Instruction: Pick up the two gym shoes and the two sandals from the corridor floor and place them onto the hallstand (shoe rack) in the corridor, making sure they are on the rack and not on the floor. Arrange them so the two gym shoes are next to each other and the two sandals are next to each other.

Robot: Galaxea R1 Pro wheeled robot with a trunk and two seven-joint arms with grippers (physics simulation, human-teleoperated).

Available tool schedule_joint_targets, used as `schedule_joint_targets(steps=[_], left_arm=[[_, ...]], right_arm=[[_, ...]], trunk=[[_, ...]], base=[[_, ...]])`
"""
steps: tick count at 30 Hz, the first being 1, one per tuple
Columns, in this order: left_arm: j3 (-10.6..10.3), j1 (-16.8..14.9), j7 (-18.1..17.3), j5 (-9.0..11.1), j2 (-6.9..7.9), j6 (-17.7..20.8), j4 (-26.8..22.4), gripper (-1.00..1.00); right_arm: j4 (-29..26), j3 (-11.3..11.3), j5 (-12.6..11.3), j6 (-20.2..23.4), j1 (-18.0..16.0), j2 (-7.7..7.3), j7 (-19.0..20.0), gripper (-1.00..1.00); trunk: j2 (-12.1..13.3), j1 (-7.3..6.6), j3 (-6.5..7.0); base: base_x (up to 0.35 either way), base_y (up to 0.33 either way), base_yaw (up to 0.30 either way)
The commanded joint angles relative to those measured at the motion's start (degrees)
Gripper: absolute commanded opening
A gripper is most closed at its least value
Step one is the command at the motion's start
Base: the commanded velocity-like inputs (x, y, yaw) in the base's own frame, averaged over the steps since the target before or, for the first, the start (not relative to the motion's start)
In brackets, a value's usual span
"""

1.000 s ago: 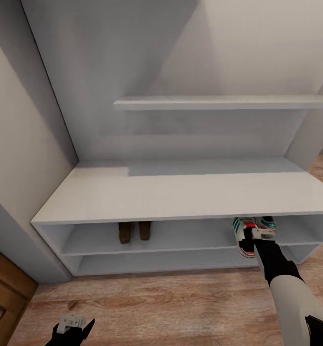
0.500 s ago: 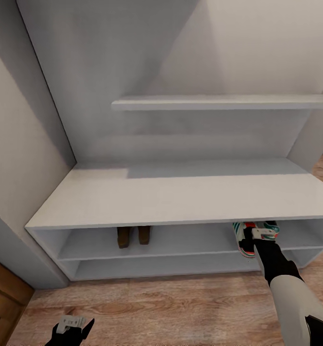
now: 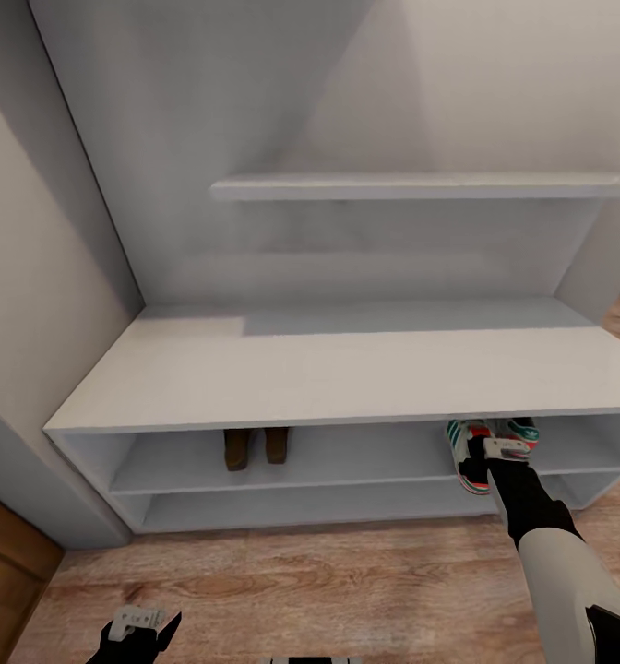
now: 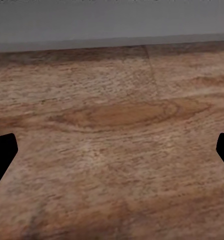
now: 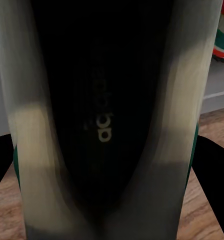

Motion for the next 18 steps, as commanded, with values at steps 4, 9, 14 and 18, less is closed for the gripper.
schedule_joint_targets(steps=[4, 9, 14, 18], left_arm=[[0.54, -0.1, -0.41, -0.28, -0.11, 0.13, 0.04, 1.0], [0.57, -0.12, -0.41, -0.13, -0.1, 0.08, 0.04, 1.0], [0.53, -0.12, -0.41, -0.25, -0.15, 0.15, 0.04, 1.0], [0.55, -0.11, -0.41, -0.22, -0.13, 0.07, 0.04, 1.0]], right_arm=[[-0.08, -0.16, 0.42, 0.23, -0.04, 0.03, 0.27, -1.0], [-0.09, -0.16, 0.47, 0.23, -0.03, 0.03, 0.27, -1.0], [-0.09, -0.16, 0.48, 0.22, -0.03, 0.03, 0.27, -1.0], [-0.09, -0.16, 0.43, 0.22, -0.03, 0.03, 0.27, -1.0]], trunk=[[-0.02, 0.0, -0.05], [-0.02, 0.0, -0.05], [-0.02, 0.0, -0.05], [-0.02, 0.0, -0.05]], base=[[0.201, 0.0, 0.0], [0.06, 0.0, 0.0], [0.115, 0.0, 0.0], [0.079, 0.0, 0.0]])
